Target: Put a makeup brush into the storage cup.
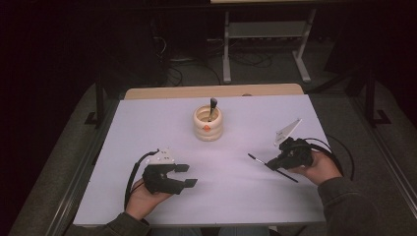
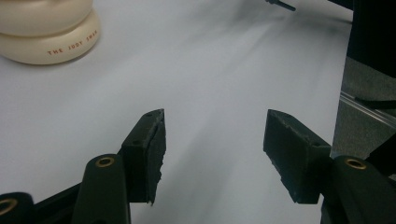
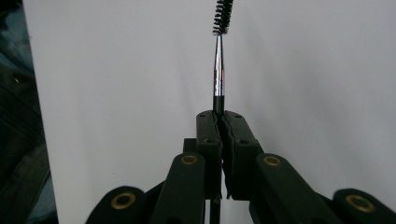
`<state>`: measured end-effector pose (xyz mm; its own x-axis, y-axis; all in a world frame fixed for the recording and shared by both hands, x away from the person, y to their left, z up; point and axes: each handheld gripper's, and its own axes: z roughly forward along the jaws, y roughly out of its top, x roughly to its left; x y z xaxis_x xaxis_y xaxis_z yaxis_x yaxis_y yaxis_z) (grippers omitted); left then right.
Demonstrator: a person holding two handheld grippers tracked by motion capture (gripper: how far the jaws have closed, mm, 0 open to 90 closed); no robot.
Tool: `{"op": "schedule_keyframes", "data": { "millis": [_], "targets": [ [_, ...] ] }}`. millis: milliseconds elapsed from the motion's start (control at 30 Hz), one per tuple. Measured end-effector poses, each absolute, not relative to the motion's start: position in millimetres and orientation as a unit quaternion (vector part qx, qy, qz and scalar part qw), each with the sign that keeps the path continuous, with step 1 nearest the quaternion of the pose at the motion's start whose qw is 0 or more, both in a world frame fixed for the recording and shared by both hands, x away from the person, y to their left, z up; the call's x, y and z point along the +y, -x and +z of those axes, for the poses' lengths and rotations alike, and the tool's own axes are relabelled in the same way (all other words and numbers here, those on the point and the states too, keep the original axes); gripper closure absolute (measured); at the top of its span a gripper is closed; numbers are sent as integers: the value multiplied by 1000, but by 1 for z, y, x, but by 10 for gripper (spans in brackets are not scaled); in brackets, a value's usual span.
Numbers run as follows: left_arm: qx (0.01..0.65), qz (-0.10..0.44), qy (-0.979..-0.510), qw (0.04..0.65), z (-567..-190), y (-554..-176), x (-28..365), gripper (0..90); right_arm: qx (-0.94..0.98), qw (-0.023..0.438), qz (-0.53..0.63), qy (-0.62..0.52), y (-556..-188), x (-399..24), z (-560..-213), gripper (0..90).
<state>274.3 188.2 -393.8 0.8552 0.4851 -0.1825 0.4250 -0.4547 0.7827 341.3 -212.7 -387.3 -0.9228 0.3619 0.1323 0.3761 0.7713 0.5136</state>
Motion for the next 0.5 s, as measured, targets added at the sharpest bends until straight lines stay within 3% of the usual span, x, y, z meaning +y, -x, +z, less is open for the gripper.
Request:
{"op": "schedule_keyframes", "data": {
  "millis": [500],
  "targets": [
    [257,34,-854,450,-389,-275,178,391,-916,14,-358,181,-325,-207,-364,850]
  ]
}}
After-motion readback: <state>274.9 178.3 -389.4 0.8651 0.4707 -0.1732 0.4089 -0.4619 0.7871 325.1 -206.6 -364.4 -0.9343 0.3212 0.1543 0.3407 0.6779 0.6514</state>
